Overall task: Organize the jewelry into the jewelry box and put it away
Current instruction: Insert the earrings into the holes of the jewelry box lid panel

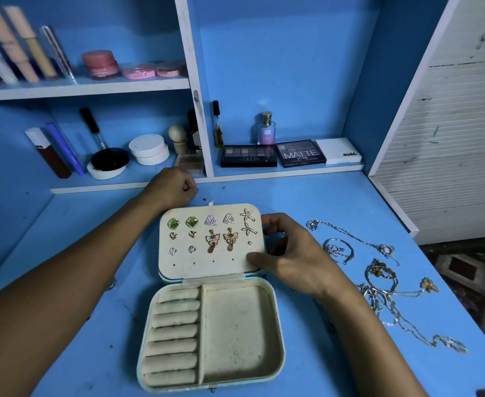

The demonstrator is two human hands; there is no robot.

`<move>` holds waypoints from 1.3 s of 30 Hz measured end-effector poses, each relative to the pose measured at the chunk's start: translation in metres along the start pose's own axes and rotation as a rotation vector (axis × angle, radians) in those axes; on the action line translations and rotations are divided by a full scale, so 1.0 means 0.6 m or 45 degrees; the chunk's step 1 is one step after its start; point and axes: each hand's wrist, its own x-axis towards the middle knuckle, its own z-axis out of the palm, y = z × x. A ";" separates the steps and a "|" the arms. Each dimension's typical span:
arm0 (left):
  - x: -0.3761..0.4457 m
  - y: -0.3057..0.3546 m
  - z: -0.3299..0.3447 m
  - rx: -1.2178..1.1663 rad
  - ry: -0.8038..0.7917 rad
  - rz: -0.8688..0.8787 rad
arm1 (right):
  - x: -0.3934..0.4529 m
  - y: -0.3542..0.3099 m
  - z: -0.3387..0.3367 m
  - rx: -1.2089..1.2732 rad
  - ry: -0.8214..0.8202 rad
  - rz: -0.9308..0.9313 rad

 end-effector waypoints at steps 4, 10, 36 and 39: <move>-0.008 0.003 -0.010 -0.014 0.075 0.047 | -0.001 -0.001 0.001 0.007 0.010 -0.007; -0.032 -0.015 -0.035 -0.146 0.229 -0.185 | -0.006 -0.005 0.003 0.010 0.013 -0.035; -0.112 0.004 -0.105 -0.435 0.289 -0.198 | -0.053 0.035 0.015 -0.457 0.401 -0.843; -0.120 0.012 -0.111 -0.476 0.288 -0.192 | -0.052 0.047 0.012 -0.589 0.453 -0.959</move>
